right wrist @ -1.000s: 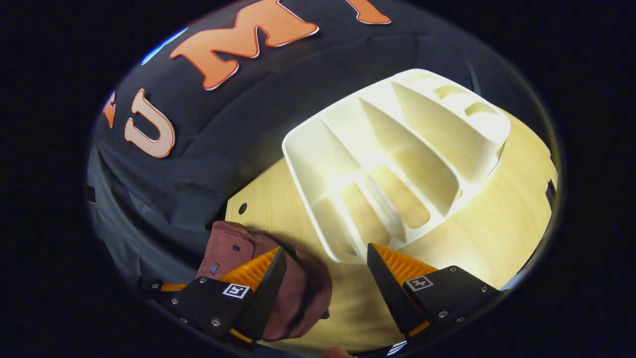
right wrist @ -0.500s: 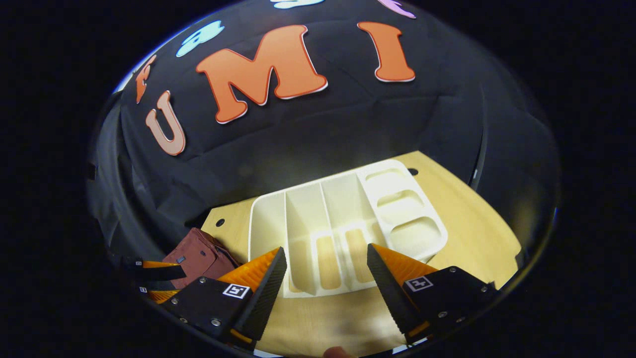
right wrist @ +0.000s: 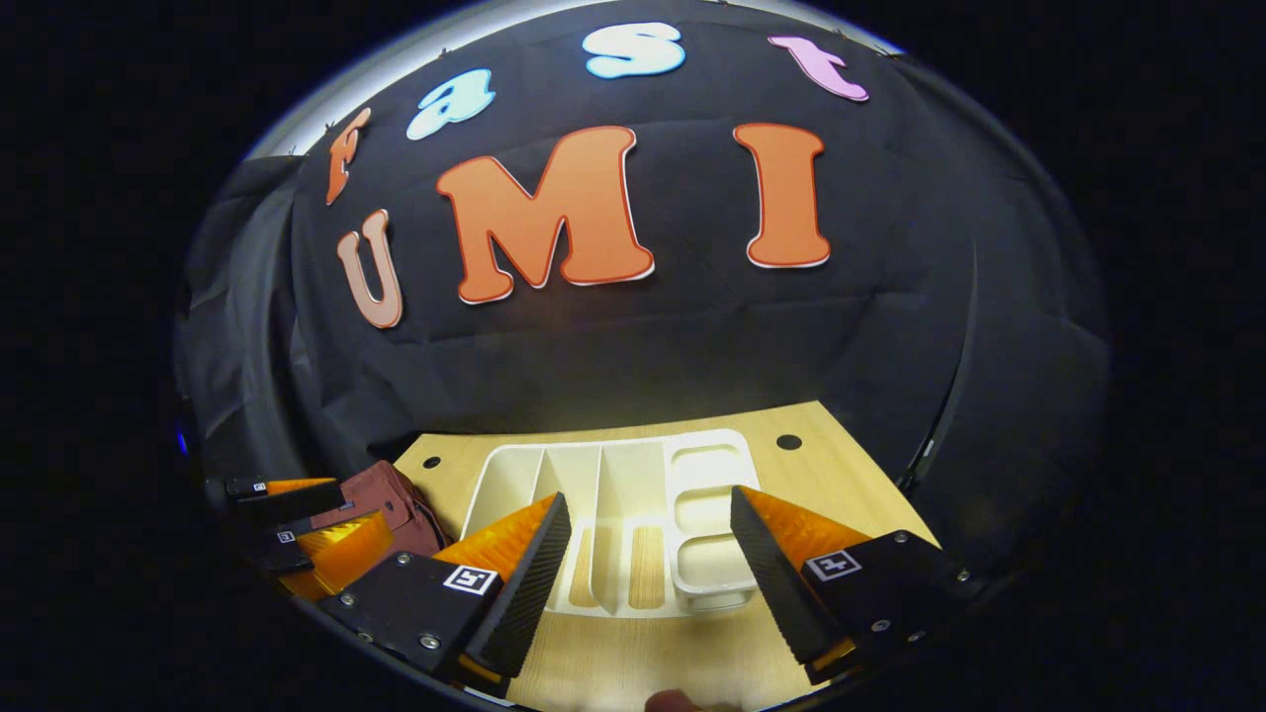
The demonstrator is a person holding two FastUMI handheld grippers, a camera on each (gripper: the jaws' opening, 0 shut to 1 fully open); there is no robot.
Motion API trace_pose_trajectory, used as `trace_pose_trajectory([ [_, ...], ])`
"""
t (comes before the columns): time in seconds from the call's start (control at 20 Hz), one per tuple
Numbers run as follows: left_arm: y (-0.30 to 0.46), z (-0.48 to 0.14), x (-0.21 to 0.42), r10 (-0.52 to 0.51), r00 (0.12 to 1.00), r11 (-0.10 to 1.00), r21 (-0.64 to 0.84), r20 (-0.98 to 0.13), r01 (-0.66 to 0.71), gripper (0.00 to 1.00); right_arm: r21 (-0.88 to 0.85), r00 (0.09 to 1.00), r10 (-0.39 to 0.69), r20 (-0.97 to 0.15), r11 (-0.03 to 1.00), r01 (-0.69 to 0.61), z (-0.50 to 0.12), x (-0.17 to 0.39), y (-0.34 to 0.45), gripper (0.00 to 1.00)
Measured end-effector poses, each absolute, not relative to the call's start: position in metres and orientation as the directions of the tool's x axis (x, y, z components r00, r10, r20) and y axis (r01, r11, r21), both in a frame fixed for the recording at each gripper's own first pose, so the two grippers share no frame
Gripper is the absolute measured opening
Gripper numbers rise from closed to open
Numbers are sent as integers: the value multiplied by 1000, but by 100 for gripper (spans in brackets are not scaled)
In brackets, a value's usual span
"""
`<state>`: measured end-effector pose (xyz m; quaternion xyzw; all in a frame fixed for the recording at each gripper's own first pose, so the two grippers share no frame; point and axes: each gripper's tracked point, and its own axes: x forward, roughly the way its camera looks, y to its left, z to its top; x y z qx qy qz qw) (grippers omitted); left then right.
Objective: Open the schoolbag, grab two books from the bookshelf and put them into the schoolbag.
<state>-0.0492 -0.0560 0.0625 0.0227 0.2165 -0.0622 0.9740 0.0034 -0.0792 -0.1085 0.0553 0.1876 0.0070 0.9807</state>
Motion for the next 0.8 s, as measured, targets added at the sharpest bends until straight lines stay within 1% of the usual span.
trace_pose_trajectory([
  [0.15, -59, 93, -53, -52, 942, 998, 20, -330, 62, 96, 98, 949, 80, -303, 994, -52, -80, -5, -78, 97],
  [0.2, -57, 97, -55, -38, 951, 999, 14, -306, 44, 100, 101, 952, 89, -292, 993, -62, -73, -8, -77, 97],
  [0.25, -57, 103, -59, -32, 959, 999, 12, -282, 37, 96, 107, 954, 101, -284, 992, -74, -67, -11, -75, 97],
  [0.3, -55, 109, -63, -15, 967, 1000, 18, -256, 21, 100, 105, 956, 109, -271, 991, -83, -61, -13, -73, 97],
  [0.35, -54, 118, -69, -4, 974, 1000, 25, -225, 10, 100, 100, 959, 117, -258, 991, -94, -56, -15, -72, 97],
  [0.4, -55, 125, -72, 3, 981, 1000, 27, -193, 3, 96, 93, 964, 115, -241, 991, -95, -51, -16, -72, 97],
  [0.45, -56, 129, -76, 12, 986, 999, 33, -165, -6, 96, 92, 967, 116, -228, 991, -97, -48, -16, -73, 97],
  [0.5, -58, 140, -76, 5, 994, 999, 34, -114, -1, 99, 96, 969, 112, -221, 991, -93, -47, -18, -72, 97],
  [0.55, -61, 150, -74, 6, 998, 999, 32, -68, -4, 99, 102, 970, 114, -213, 990, -94, -45, -20, -70, 97],
  [0.6, -64, 155, -76, -8, 999, 1000, 27, -53, 9, 95, 100, 971, 118, -210, 990, -99, -45, -21, -69, 97],
  [0.7, -68, 162, -78, -21, 999, 999, 41, -26, 22, 96, 82, 970, 120, -213, 991, -105, -50, -22, -67, 97],
  [0.8, -66, 165, -75, 4, 1000, 999, 54, 2, -4, 95, 80, 972, 122, -199, 991, -108, -47, -23, -66, 97],
])
